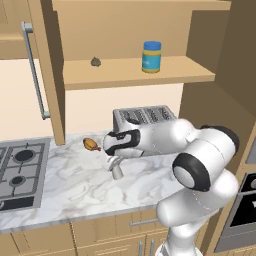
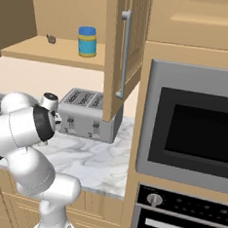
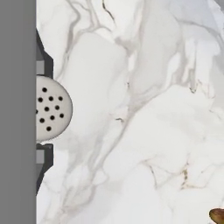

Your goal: Pick the mayonnaise and shaker from the counter and place them in the cabinet.

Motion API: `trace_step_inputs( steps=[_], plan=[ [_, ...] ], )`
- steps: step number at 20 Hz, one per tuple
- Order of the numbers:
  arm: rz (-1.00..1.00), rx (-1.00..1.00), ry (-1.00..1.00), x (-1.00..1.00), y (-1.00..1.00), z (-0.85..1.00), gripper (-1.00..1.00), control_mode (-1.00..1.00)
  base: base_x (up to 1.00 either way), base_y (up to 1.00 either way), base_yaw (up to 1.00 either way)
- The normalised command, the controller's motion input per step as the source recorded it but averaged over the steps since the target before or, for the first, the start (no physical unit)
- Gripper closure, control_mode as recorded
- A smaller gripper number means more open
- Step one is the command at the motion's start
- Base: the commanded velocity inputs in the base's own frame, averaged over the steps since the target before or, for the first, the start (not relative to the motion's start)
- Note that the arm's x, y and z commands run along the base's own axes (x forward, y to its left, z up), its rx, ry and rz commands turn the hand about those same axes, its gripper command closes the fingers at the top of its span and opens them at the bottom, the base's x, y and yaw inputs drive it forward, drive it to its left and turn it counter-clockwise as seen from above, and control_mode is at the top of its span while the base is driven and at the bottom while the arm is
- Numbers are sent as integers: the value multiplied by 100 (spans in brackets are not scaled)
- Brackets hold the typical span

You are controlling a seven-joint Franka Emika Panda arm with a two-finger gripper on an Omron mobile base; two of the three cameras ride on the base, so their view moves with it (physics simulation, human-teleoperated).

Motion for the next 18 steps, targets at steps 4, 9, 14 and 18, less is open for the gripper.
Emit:
trace_step_inputs(
  steps=[4,9,14,18],
  plan=[
    [0,0,0,0,0,0,100,-100,0,0,0],
    [0,-1,0,-14,4,24,100,-100,0,0,0],
    [0,-3,-3,-42,3,62,100,-100,0,0,0],
    [0,-1,-3,-38,0,70,100,-100,0,0,0]
  ],
)
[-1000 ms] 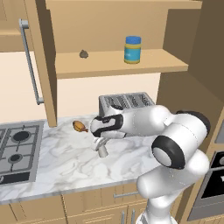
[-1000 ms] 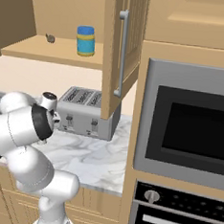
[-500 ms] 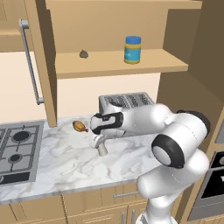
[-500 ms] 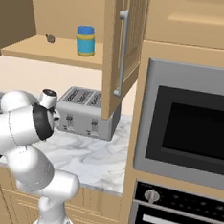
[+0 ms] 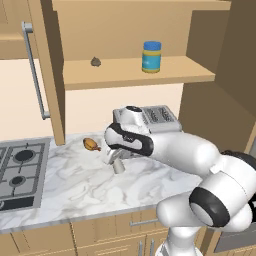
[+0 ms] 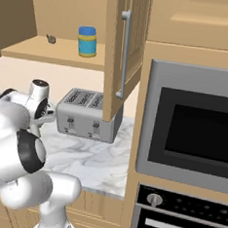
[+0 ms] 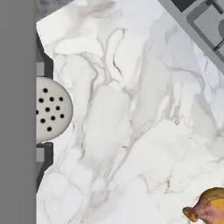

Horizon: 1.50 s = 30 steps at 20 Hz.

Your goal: Pick the mayonnaise and shaker from the counter and place them in the cabinet.

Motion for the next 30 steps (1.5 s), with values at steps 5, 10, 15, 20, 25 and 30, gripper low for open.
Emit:
trace_step_inputs(
  steps=[5,10,15,20,25,30],
  plan=[
    [-3,-4,-5,-40,0,83,100,-100,0,0,0],
    [-7,-4,-16,-45,0,85,100,-100,0,0,0],
    [-9,0,-24,-35,0,74,100,-100,0,0,0],
    [-7,0,-24,-16,0,73,100,-100,0,0,0],
    [-7,0,-18,-3,-4,69,100,-100,0,0,0],
    [-6,0,-8,0,-29,66,100,-100,0,0,0]
  ],
)
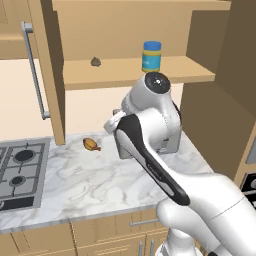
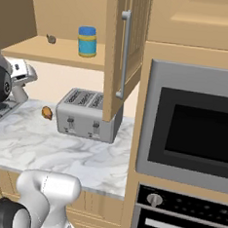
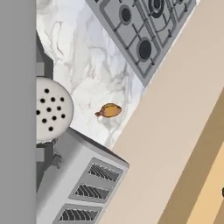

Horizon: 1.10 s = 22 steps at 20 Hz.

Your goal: Pick the mayonnaise and shaker from the counter and place them in the cabinet.

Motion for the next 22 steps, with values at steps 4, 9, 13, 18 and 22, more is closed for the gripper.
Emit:
trace_step_inputs(
  steps=[4,9,13,18,22],
  plan=[
    [-5,0,-6,0,-38,60,100,-100,0,0,0],
    [-3,0,-8,0,-26,51,100,-100,0,0,0],
    [-5,0,-9,0,-18,47,100,-100,0,0,0],
    [-6,0,-9,3,-11,44,100,-100,0,0,0],
    [-6,1,-6,18,-9,28,100,-100,0,0,0]
  ],
)
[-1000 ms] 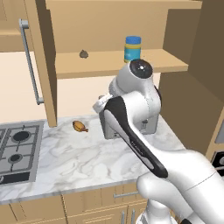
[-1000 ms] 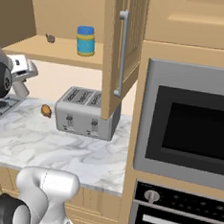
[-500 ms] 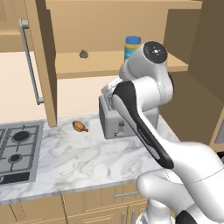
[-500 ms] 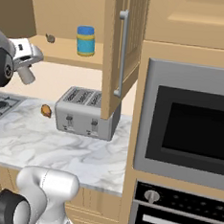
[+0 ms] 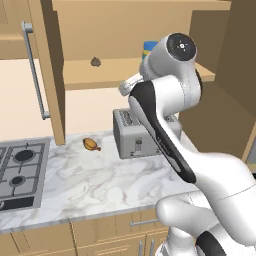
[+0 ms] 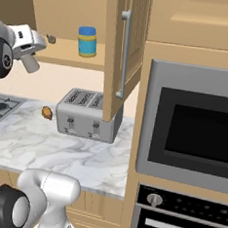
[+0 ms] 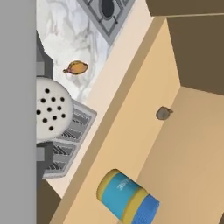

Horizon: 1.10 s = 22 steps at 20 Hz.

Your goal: Pick the mayonnaise and shaker from the counter and place them in the cabinet.

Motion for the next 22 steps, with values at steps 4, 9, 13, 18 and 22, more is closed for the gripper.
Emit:
trace_step_inputs(
  steps=[4,9,13,18,22],
  plan=[
    [-6,9,0,30,-12,16,100,-100,0,0,0],
    [-5,16,0,28,-18,18,100,-100,0,0,0],
    [-5,2,0,23,-8,6,100,-100,0,0,0],
    [-3,0,0,21,0,0,100,-100,0,0,0],
    [-1,0,0,23,0,-4,100,-100,0,0,0]
  ],
)
